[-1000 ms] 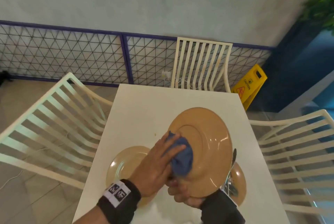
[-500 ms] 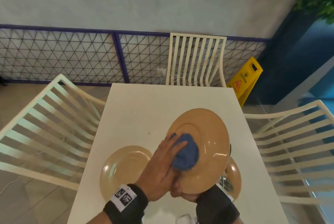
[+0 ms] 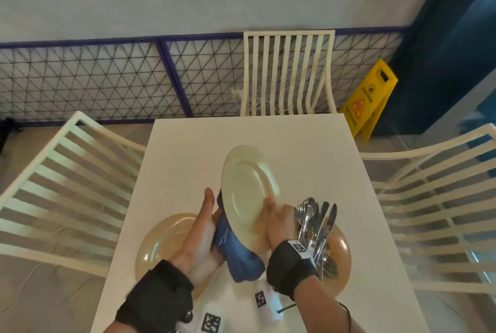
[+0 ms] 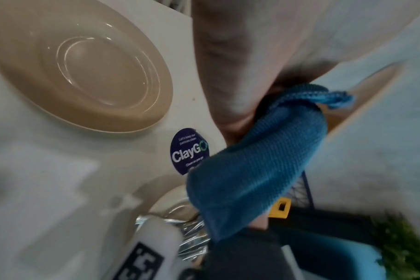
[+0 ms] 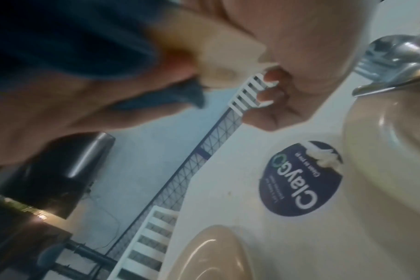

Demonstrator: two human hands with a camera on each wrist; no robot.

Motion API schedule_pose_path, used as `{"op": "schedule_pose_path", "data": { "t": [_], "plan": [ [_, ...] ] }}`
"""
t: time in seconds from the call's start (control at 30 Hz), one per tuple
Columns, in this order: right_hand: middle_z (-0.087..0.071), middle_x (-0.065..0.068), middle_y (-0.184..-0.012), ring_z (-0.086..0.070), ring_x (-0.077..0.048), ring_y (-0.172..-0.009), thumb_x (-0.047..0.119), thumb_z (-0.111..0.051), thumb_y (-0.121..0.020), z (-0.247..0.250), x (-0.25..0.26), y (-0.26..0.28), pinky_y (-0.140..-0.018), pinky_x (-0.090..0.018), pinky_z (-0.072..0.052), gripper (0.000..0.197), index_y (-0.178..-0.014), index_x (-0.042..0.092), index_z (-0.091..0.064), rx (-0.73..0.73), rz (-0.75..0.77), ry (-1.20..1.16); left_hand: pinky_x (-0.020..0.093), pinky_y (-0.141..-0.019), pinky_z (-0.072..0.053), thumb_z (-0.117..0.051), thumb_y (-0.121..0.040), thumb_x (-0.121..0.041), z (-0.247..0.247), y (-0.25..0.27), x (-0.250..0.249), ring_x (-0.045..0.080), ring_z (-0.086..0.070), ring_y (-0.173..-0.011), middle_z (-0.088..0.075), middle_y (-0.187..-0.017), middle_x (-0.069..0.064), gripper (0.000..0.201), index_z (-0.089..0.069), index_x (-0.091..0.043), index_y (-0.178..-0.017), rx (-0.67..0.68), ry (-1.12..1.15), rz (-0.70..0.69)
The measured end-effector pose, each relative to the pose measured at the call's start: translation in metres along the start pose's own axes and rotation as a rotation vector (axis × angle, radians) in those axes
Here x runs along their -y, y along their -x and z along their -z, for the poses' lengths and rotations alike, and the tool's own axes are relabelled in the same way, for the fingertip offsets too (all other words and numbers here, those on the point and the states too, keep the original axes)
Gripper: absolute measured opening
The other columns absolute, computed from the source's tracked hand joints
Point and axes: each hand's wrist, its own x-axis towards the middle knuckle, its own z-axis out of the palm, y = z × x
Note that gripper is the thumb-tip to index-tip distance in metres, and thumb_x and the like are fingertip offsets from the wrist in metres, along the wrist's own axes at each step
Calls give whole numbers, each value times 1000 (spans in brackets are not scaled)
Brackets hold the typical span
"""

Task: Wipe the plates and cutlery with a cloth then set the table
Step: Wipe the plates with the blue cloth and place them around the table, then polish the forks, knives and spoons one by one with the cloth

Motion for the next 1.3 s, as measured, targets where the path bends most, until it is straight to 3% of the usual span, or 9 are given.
{"op": "schedule_pose_path", "data": {
  "t": [0.07,0.13,0.23,0.43,0.63,0.8,0.97,1.13,1.3],
  "plan": [
    [-60,-9,-108,-62,-32,-105,51,-52,-98,5,-4,-16,-88,-31,-45,55,-123,2,-52,-42,-54,-179,44,-105,-48,-45,-97,-58,-1,-5,-7,27,-67,-114,-75,-113,12,65,-60,-8,-137,-45,-81,-47],
    [-58,-13,-121,-58,-33,-115,42,-54,-100,16,0,-32,-86,-29,-37,57,-138,1,-42,-72,-102,-262,44,-111,-44,-52,-100,-44,5,-14,-19,28,-65,-122,-70,-128,14,49,-61,-11,-135,-71,-91,-107],
    [-57,-9,-119,-55,-29,-108,36,-53,-102,26,6,-59,-88,-33,-41,51,-142,8,-40,-75,-111,-356,50,-107,-48,-53,-101,-35,16,-36,-35,38,-63,-122,-66,-130,24,46,-59,-6,-136,-140,-86,-218],
    [-59,-13,-123,-58,-34,-117,21,-44,-104,19,8,-123,-99,-40,-48,45,-146,7,-35,-70,-163,-333,37,-74,-61,-50,-104,-36,36,-73,-43,34,-71,-99,-64,-124,34,46,-57,-2,-135,-236,-116,-291],
    [-52,-25,-137,-56,-46,-119,11,-47,-100,-10,8,-176,-98,-57,-52,43,-140,1,-36,57,-261,-365,36,-67,-61,-47,-106,-31,45,-97,-24,35,-68,-90,-61,-119,39,45,-53,2,-136,-292,-109,-269],
    [-55,-16,-116,-59,-37,-104,3,-37,-99,-22,17,-186,-65,-40,-58,29,-127,3,-45,15,-327,-462,40,-76,-56,-47,-104,-36,56,-97,-8,26,-69,-83,-68,-109,23,43,-55,-8,-135,-275,-81,-205],
    [-69,-19,-88,-69,-43,-100,1,-55,-83,-19,16,-191,-90,-59,-56,8,-80,7,-59,126,-329,-407,38,-69,-59,-44,-106,-35,65,-97,2,22,-69,-78,-64,-107,23,41,-55,-9,-136,-237,-43,-179],
    [-57,-9,-88,-61,-23,-77,4,-48,-101,20,20,-176,-90,-42,-55,13,-93,12,-54,272,-324,-350,56,-89,-54,-52,-98,-41,71,-88,16,28,-70,-84,-65,-113,25,45,-56,-14,-133,-227,-52,-167],
    [-64,-19,-95,-67,-36,-83,5,-54,-99,81,11,-127,-91,-49,-56,10,-94,4,-63,134,-201,-407,49,-82,-55,-56,-91,-44,67,-71,35,28,-70,-81,-67,-107,22,50,-56,-14,-131,-210,-52,-140]
  ]
}}
